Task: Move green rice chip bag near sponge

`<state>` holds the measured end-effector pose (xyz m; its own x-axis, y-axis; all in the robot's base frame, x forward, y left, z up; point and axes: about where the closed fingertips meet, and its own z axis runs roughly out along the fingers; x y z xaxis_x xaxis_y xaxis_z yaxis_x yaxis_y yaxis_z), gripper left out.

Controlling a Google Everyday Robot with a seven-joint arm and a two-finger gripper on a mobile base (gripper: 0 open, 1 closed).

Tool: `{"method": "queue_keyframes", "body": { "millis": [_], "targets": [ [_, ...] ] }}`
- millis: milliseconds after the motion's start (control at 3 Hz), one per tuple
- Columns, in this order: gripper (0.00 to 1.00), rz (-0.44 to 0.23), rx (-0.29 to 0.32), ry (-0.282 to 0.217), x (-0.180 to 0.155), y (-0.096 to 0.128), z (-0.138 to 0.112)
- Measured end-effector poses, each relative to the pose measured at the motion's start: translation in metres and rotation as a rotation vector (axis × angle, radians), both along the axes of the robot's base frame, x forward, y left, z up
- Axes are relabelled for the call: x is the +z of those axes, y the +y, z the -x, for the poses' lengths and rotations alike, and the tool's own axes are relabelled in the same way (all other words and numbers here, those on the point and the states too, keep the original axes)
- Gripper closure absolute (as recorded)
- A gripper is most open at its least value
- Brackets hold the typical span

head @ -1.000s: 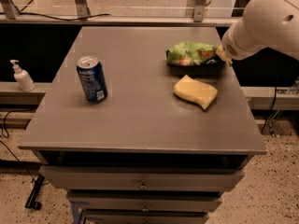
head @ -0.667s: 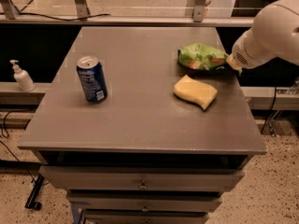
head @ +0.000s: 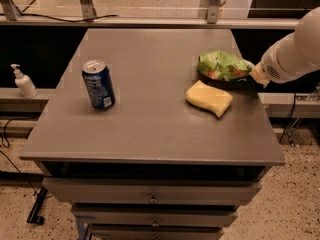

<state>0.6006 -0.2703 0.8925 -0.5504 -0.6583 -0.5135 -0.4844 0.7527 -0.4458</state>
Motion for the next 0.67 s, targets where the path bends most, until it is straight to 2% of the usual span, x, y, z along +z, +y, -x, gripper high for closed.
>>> {"method": "queue_keyframes", "body": {
  "millis": [667],
  "targets": [
    [0.36,-0.059,0.203,0.019,0.004,0.064,-0.017]
  ]
}}
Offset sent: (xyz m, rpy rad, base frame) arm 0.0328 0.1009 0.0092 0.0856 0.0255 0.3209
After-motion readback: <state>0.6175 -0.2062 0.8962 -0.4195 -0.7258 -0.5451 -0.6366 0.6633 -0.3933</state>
